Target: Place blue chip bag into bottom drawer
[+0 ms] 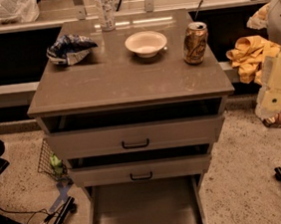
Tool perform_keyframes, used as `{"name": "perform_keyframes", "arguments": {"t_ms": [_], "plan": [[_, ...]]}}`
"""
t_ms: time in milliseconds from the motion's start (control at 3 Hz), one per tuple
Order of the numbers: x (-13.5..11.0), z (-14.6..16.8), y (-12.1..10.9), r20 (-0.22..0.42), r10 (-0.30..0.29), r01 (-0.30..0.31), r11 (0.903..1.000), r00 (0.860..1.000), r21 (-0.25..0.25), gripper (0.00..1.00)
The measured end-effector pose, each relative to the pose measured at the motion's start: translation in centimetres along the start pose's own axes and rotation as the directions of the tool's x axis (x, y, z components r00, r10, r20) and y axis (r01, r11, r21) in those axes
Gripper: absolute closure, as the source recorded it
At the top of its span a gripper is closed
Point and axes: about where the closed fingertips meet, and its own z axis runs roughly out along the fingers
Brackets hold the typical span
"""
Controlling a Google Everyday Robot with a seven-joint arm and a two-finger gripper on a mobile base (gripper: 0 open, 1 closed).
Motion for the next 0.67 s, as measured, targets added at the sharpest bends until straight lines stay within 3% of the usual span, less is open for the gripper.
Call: {"name": "perform_keyframes", "arguments": {"t_ms": [333, 667], "plan": [[-0.3, -0.1, -0.2, 0.011, -0.002, 0.002, 0.9999, 1.0, 0.01, 0.0], [-2.0, 0.7, -1.8, 0.097, -0.012, 0.009, 0.9993, 0.995, 0.035, 0.0]]}}
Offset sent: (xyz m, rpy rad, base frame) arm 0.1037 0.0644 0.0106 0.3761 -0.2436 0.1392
